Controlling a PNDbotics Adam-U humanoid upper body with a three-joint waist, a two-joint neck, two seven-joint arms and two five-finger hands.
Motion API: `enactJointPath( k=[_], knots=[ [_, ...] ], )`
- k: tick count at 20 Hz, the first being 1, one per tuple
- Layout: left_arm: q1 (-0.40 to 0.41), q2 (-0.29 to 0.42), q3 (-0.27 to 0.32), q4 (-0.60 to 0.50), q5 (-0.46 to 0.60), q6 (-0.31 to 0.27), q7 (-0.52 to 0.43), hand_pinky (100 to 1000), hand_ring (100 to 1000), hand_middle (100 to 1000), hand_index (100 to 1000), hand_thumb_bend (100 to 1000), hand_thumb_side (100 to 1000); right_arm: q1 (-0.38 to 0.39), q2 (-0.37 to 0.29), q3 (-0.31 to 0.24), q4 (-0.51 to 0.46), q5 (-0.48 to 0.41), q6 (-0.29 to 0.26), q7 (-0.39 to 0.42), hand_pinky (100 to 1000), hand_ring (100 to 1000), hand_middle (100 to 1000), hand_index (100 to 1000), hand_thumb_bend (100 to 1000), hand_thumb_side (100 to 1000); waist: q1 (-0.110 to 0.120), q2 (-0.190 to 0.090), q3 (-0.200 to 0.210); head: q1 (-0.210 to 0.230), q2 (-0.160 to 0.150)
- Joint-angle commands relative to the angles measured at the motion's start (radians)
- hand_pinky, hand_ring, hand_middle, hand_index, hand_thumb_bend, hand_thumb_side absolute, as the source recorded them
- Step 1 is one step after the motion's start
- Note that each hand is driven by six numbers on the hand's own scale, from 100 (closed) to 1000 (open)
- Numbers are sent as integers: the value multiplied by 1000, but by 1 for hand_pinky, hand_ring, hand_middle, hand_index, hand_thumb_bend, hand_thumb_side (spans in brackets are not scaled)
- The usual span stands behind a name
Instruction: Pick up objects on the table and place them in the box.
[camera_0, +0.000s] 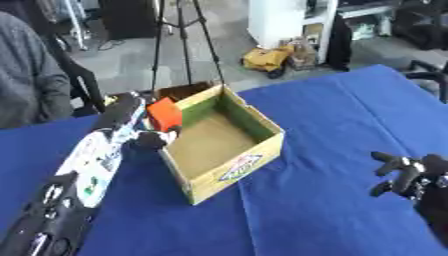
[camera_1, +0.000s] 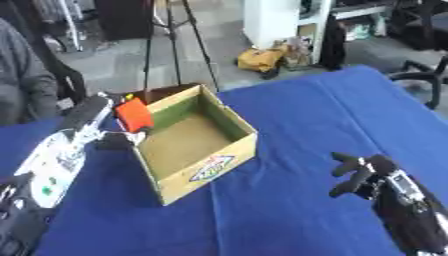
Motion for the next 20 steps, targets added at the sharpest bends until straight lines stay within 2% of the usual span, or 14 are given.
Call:
enactJointPath(
  k=[1,4,6,7,8,9,10,11,15,17,19,20],
  knots=[
    [-30,-8,28,60,-16,-7,31,483,631,512,587,100,316,-28,-34,16,-21,-14,-2,26,563,956,586,462,100,899,0,-6,-23,44,-26],
    [-32,-23,36,111,-24,-32,16,505,663,531,608,100,286,-43,-38,25,-21,-18,-1,40,563,956,585,462,100,901,9,2,-50,64,-36],
    [-30,-30,35,121,-26,-55,4,541,709,572,661,100,401,-46,-39,26,-21,-17,0,43,563,956,585,461,100,904,12,6,-55,64,-34],
    [-30,-31,35,121,-27,-67,-1,561,741,603,691,342,577,-47,-38,27,-21,-16,1,44,563,956,585,461,100,904,14,6,-56,64,-33],
    [-29,-32,35,118,-28,-78,-2,571,754,618,700,448,640,-47,-38,27,-21,-15,2,44,563,956,585,461,100,905,14,6,-55,63,-32],
    [-29,-32,36,114,-29,-88,-2,598,779,649,734,644,746,-47,-38,27,-21,-15,3,44,563,956,584,461,100,905,15,6,-53,62,-31],
    [-29,-32,37,109,-32,-95,0,601,782,652,738,658,753,-47,-38,27,-21,-14,4,45,563,956,584,461,100,905,15,6,-52,61,-30],
    [-29,-31,38,103,-35,-100,2,635,805,680,758,768,801,-47,-38,28,-21,-14,5,45,563,956,584,461,100,905,15,5,-50,60,-29],
    [-28,-26,37,74,-59,-109,23,729,851,733,785,939,861,-44,-37,28,-21,-16,5,47,563,956,584,461,100,903,11,3,-46,60,-29],
    [-27,-25,37,64,-72,-112,31,754,870,749,794,997,874,-43,-37,27,-21,-17,4,47,563,955,584,461,100,902,9,2,-44,59,-28],
    [-27,-23,36,54,-82,-116,39,764,876,758,800,1000,882,-41,-37,27,-21,-19,3,47,563,955,584,461,100,901,6,0,-41,58,-27],
    [-26,-23,36,48,-85,-117,44,762,877,758,800,1000,856,-41,-37,27,-21,-20,3,47,563,955,584,461,100,901,5,-1,-39,57,-27]
  ],
)
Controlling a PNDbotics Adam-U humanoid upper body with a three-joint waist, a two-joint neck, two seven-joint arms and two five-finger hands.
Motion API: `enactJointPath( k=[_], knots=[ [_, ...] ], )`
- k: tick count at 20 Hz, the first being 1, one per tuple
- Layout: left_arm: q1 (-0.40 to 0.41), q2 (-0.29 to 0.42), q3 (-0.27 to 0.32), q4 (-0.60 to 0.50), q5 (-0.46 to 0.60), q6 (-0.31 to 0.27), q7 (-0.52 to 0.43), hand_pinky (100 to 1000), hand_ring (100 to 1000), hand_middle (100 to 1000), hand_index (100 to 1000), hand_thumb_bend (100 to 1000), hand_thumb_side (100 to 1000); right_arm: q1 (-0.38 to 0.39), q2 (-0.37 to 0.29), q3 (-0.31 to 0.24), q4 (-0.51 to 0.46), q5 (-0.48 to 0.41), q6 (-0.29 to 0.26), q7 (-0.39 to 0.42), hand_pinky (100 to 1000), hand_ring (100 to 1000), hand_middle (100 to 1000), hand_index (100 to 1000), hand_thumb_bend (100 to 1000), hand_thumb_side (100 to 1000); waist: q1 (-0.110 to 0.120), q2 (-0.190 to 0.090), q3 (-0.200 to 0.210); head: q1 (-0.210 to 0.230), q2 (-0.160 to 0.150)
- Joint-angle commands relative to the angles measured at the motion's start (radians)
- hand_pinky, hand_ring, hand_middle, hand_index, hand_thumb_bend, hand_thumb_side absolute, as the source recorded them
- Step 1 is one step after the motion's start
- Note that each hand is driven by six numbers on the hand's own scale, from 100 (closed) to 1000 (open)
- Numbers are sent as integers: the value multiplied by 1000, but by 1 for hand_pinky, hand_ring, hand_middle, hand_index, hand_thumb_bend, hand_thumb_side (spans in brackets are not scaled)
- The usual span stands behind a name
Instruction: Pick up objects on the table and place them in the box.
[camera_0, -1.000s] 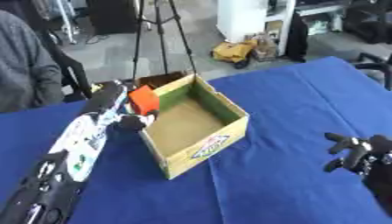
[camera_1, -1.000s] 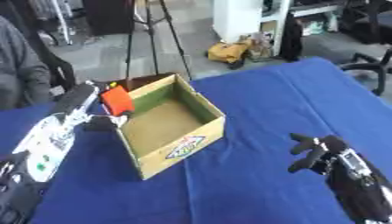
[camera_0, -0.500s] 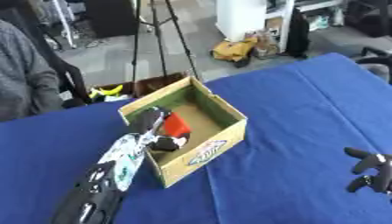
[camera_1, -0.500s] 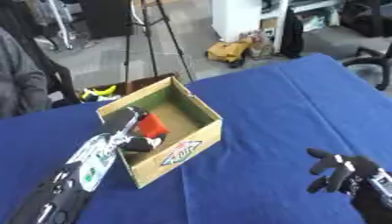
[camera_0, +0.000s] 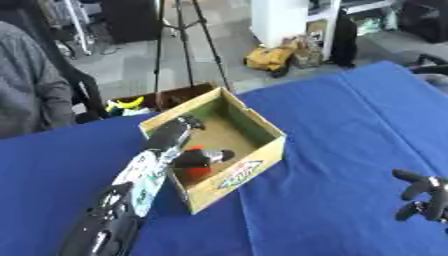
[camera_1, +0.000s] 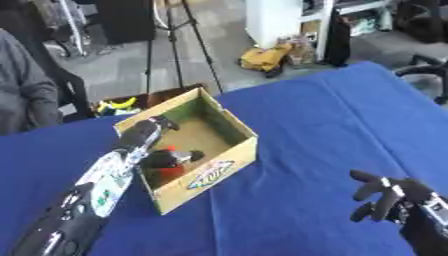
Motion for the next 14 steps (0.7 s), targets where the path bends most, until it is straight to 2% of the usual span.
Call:
enactJointPath(
  k=[1,6,7,10,11,12,14],
  knots=[
    [-19,20,8,-38,-13,-5,19,761,877,758,799,1000,851,-6,-20,-3,-21,-9,-3,3,563,955,584,461,100,900,-14,-18,5,-3,-4],
    [-15,20,7,-48,-10,-4,30,761,877,758,799,1000,851,-5,-20,-4,-21,-10,-4,3,563,955,584,461,100,900,-15,-18,7,-4,-4],
    [-16,19,7,-49,-9,-4,30,626,876,711,742,732,670,-5,-20,-4,-21,-10,-4,3,563,953,584,462,100,896,-16,-19,8,-5,-2],
    [11,9,55,-97,21,-34,60,582,877,692,719,565,734,20,-5,-17,-21,-19,0,-11,563,952,583,462,100,894,-45,-41,56,-33,48],
    [32,9,78,-120,35,-48,75,582,877,692,719,565,734,30,-2,-24,-21,-19,0,-17,563,952,583,462,100,894,-51,-46,79,-45,60],
    [55,15,103,-145,50,-63,90,567,878,688,717,442,800,40,-1,-30,-21,-18,-1,-23,563,952,583,462,100,891,-55,-52,104,-56,76],
    [102,27,150,-193,80,-93,119,563,879,688,718,410,818,60,3,-41,-21,-10,-4,-34,563,952,583,461,100,882,-61,-59,152,-79,99]
  ],
)
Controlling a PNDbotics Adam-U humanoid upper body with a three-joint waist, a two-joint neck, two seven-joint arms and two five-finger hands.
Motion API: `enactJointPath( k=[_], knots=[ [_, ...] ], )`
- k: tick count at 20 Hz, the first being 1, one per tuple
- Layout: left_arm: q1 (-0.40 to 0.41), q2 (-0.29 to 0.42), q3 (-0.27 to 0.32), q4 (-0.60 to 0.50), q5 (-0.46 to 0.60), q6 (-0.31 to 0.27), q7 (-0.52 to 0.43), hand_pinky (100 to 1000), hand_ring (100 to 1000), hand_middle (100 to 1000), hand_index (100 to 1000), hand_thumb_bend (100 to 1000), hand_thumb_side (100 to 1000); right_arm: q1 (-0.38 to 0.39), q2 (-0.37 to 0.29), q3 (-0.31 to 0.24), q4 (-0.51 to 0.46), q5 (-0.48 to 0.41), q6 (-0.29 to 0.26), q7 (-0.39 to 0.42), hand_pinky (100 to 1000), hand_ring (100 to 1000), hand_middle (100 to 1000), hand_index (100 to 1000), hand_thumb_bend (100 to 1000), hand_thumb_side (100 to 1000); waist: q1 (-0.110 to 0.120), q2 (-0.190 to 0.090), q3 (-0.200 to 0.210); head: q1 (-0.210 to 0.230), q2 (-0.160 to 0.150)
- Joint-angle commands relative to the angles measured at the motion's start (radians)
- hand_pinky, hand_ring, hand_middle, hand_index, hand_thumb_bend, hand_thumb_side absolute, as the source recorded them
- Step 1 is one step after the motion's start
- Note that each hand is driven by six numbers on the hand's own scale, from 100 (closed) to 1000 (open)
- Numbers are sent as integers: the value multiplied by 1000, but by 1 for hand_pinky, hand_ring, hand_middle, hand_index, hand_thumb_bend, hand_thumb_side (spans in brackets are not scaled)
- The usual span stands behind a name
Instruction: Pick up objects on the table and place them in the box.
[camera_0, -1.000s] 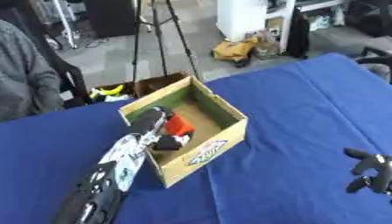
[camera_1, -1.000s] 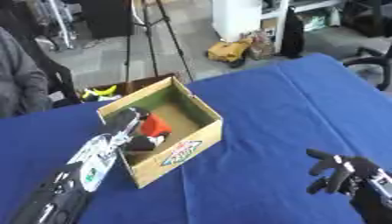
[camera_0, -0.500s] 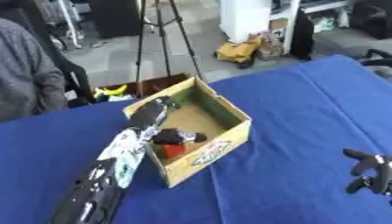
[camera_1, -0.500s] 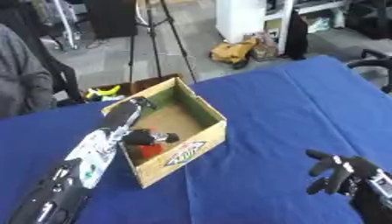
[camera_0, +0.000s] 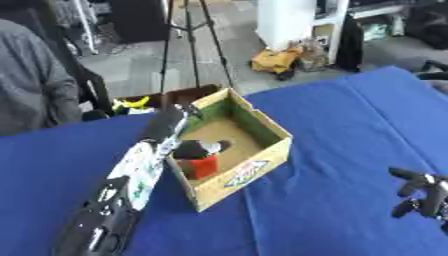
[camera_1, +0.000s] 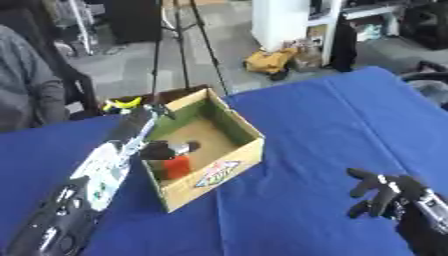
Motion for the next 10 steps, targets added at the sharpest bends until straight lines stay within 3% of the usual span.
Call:
enactJointPath(
  k=[1,5,7,10],
  knots=[
    [34,38,80,-94,49,-44,50,561,877,684,714,394,829,16,-3,-26,-21,7,-4,-20,563,952,583,461,100,894,-5,-22,36,-35,42],
    [132,39,162,-192,109,-104,110,546,886,683,710,332,885,37,4,-44,-21,27,-13,-42,564,952,583,461,100,894,-13,-20,113,-65,78],
    [180,28,185,-240,138,-125,140,544,888,683,709,324,895,38,7,-45,-21,33,-16,-46,564,953,583,461,100,895,-16,-16,126,-68,89],
    [250,9,185,-310,181,-107,183,537,892,681,708,299,929,37,10,-45,-21,38,-20,-47,565,954,583,461,100,894,-19,-10,133,-60,99]
  ],
)
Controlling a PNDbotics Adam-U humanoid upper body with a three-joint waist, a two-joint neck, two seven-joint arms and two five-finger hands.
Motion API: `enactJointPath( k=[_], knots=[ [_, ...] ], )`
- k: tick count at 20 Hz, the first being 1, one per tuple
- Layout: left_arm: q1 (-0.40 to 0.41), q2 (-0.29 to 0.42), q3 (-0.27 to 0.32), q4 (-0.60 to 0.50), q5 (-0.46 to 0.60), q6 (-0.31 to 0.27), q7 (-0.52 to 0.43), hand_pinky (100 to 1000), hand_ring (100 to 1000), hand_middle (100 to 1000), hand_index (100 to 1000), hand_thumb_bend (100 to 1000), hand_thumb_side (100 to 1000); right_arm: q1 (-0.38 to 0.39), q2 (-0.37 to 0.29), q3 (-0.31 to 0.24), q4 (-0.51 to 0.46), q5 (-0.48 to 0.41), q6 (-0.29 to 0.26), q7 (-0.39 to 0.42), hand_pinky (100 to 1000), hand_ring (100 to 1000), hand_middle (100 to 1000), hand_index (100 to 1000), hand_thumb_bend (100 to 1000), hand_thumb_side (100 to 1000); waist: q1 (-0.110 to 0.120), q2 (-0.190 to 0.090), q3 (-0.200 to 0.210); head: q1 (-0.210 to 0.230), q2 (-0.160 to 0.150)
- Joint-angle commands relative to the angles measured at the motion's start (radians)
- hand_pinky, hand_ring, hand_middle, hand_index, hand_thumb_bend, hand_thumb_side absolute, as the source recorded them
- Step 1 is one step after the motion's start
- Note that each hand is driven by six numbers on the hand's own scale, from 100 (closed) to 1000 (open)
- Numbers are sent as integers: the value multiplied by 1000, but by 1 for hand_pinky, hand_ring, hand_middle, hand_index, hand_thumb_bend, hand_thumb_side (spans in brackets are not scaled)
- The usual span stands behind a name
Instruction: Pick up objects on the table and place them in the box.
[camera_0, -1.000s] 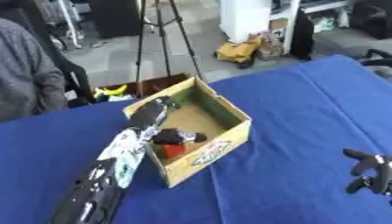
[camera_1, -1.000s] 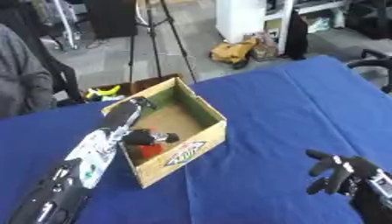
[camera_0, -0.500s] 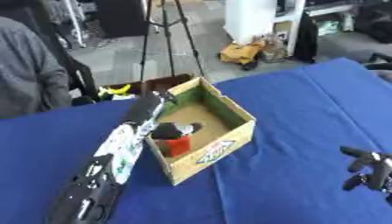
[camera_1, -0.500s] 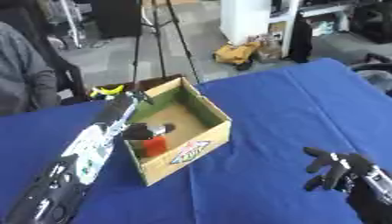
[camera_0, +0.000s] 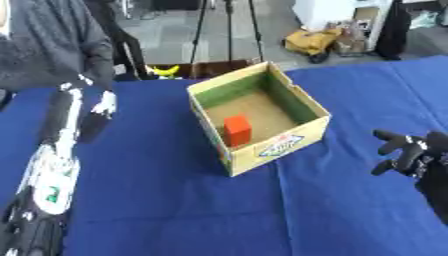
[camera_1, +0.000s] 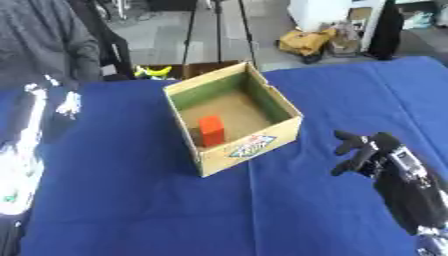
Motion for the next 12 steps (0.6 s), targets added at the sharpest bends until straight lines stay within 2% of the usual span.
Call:
enactJointPath(
  k=[1,7,12],
  knots=[
    [35,-4,7,-93,48,18,48,536,892,680,707,296,933,-7,-8,-10,-21,14,-5,-6,565,954,583,461,100,894,-6,-9,1,4,17],
    [177,-28,-49,-235,135,71,135,530,893,677,702,275,962,-8,-5,-7,-21,16,-6,-6,566,955,584,461,100,895,-8,-7,-8,11,29],
    [296,-33,-107,-355,209,85,209,528,890,676,701,266,978,-7,-5,-5,-21,15,-3,-3,567,954,583,461,100,898,-6,-11,-16,17,32]
  ],
)
